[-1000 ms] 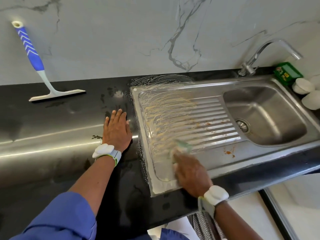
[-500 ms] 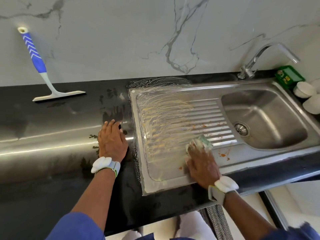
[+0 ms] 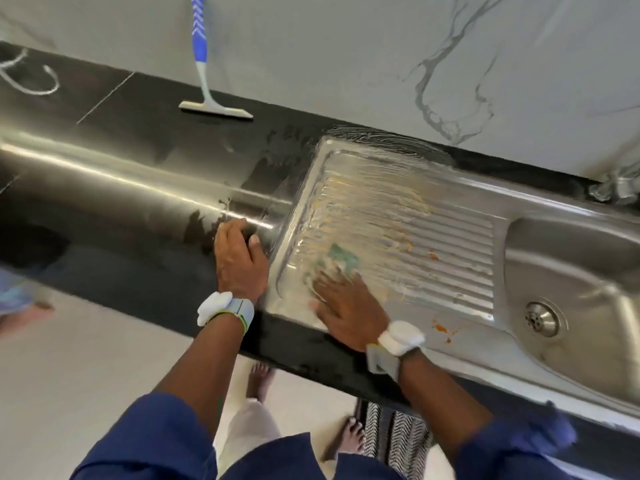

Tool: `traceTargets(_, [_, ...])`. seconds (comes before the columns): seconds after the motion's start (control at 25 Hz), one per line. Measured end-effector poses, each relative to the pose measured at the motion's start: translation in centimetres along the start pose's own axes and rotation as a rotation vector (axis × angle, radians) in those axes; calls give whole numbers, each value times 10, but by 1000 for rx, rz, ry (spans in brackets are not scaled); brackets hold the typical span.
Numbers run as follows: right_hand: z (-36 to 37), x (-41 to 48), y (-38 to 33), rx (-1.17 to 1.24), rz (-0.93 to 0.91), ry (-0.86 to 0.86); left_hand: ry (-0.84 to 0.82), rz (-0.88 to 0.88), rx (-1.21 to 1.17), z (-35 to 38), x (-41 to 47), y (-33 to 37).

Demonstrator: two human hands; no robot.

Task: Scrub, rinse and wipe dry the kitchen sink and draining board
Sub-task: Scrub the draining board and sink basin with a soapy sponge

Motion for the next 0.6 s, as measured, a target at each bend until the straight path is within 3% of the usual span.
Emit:
traceTargets(0.08, [13, 8, -24, 52, -52, -71, 18, -54, 6, -6, -16, 0])
traceTargets(0.2, [2, -51, -12, 115, -152, -86, 14, -37, 46, -9, -28, 2])
traceTargets(0.36, [-40, -109, 47, 165, -58, -10, 15, -40, 96, -4, -28, 1])
traceTargets(0.6, [2, -13, 7, 172, -257, -13, 62, 26, 181, -1, -23, 4])
Point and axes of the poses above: each hand's wrist, its own x-axis towards the middle knuckle, its own z-axis out of the palm, y = z × x, the point moved 3 cm from there along x, towards the middle knuckle, and after that the axes turned 12 degrees about x, right-handed, at the moved point
